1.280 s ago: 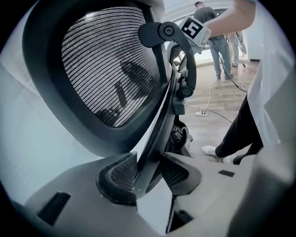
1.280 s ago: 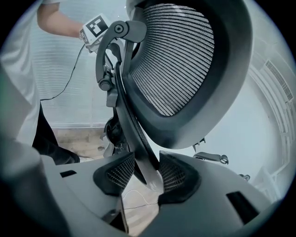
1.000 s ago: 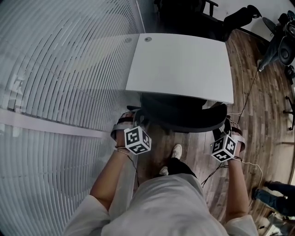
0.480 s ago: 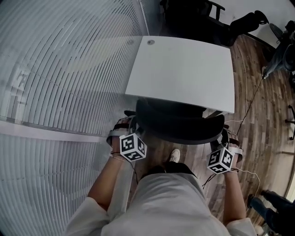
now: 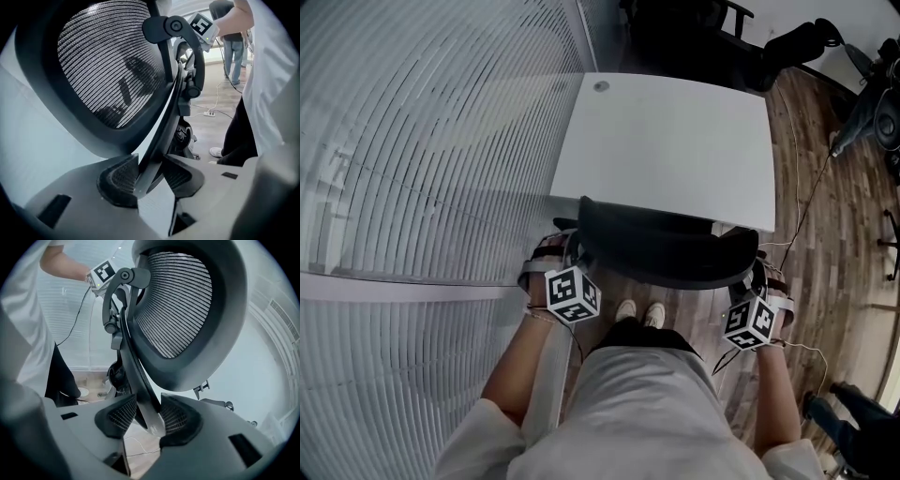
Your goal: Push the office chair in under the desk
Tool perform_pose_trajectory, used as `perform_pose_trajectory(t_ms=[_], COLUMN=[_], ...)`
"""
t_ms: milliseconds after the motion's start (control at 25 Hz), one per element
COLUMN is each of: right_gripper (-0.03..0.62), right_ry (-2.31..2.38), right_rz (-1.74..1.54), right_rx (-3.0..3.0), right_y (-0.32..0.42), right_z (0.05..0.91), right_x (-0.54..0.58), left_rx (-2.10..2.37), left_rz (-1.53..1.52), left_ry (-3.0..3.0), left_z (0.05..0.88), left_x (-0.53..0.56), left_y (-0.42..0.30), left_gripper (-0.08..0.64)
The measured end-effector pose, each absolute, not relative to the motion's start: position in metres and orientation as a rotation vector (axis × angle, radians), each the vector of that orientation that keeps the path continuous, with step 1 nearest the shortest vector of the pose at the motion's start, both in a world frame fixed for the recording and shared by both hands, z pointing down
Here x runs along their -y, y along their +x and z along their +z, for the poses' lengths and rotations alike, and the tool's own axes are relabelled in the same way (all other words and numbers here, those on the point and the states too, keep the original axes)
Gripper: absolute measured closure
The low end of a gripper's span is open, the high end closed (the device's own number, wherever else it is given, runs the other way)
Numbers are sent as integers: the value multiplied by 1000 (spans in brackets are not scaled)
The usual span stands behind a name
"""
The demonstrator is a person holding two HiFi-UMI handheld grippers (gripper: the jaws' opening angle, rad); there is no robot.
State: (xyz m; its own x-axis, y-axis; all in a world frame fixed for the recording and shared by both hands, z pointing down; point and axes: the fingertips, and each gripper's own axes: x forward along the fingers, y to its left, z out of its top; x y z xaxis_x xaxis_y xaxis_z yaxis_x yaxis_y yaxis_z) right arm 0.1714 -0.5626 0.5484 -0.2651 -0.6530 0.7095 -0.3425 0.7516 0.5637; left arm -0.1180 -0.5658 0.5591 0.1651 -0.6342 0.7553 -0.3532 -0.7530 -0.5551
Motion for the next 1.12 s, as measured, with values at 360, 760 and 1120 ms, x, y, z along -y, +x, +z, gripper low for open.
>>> perform_pose_trajectory(t_ms=[360,760,1120], right_gripper=[422,423,422], right_ry=[802,816,811], right_rz=[-358,-362,-364], right_rx=[1846,1836,1832], right_y=[166,170,177], right_z=[563,558,560], right_x=[582,599,608], left_rx=[-919,-920,-920], left_rz=[-1590,-1585,-1578], left_ry=[-2196,-2188,-2189], left_z=[575,571,572], left_x=[591,612,618], left_y=[-123,-119,-112], left_gripper=[396,396,396])
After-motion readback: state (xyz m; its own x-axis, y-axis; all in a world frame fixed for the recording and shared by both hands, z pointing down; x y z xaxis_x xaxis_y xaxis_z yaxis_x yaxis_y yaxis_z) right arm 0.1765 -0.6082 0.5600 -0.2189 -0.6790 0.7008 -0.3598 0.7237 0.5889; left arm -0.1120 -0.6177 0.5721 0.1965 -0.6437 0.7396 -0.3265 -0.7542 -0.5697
